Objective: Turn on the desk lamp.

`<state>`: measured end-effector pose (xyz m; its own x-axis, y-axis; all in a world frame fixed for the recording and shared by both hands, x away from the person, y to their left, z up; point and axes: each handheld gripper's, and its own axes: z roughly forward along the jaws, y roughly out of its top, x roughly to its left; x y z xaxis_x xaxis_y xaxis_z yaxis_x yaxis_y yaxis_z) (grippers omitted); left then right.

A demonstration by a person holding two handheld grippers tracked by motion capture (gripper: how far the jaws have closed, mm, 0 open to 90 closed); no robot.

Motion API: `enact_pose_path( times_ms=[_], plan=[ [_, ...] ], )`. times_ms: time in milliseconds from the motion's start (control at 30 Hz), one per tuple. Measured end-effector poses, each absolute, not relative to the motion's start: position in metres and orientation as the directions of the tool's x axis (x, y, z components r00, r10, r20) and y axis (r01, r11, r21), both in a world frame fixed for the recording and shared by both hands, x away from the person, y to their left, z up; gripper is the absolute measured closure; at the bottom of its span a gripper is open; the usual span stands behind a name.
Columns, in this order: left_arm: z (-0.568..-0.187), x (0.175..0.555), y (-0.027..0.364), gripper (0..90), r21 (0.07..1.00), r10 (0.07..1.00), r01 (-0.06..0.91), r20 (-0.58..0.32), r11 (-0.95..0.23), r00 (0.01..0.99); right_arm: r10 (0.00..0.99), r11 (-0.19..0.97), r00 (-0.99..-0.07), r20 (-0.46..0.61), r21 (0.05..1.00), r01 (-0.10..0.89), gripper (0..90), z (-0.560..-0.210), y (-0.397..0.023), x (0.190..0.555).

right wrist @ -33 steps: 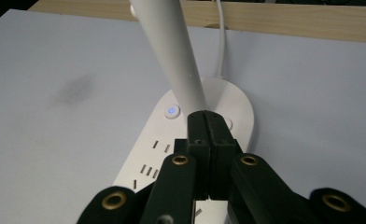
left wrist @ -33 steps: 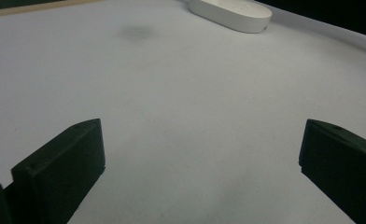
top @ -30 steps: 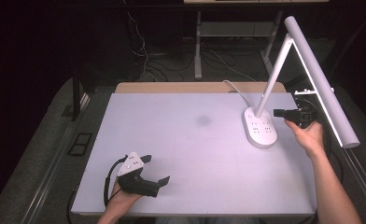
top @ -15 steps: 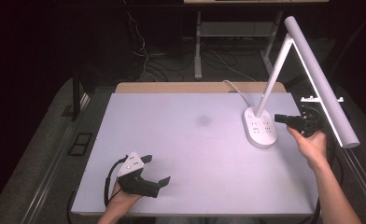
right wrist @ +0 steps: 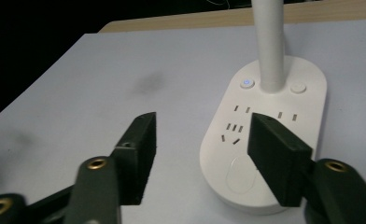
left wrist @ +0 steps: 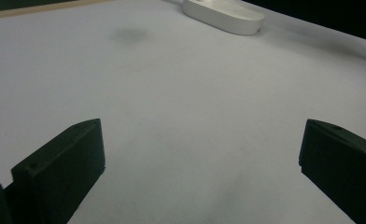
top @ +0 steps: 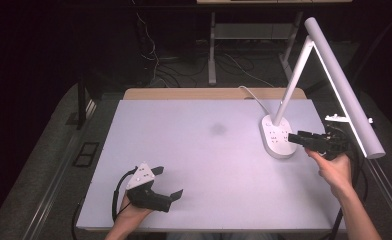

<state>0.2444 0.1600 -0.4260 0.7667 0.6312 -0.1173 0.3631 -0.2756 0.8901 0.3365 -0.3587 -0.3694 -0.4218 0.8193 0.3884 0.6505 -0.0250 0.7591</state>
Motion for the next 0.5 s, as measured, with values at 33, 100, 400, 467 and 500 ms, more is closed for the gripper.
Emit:
enact_pose_path(
  times_ms=[33, 100, 400, 467, 500],
  plan=[
    [-0.426, 0.244, 0.16, 0.0, 0.89, 0.631, 0.363, -0.118, -0.275, 0.767, 0.816, -0.021, -0.431, 0.384, 0.766, 0.643, 26.8, -0.368, -0.356, 0.331],
    [-0.426, 0.244, 0.16, 0.0, 0.89, 0.631, 0.364, -0.119, -0.275, 0.767, 0.807, -0.014, -0.449, 0.385, 0.772, 0.636, 16.1, -0.368, -0.354, 0.326],
    [-0.426, 0.243, 0.159, 0.0, 0.891, 0.627, 0.361, -0.118, -0.276, 0.77, 0.765, 0.028, -0.517, 0.385, 0.782, 0.623, 0.0, -0.375, -0.343, 0.308],
    [-0.426, 0.243, 0.159, 0.0, 0.891, 0.628, 0.361, -0.119, -0.275, 0.769, 0.751, 0.032, -0.534, 0.389, 0.786, 0.618, 0.0, -0.377, -0.339, 0.304],
    [-0.426, 0.244, 0.159, 0.0, 0.891, 0.628, 0.361, -0.118, -0.275, 0.77, 0.743, 0.04, -0.547, 0.386, 0.79, 0.612, 0.0, -0.379, -0.336, 0.3]
  ],
)
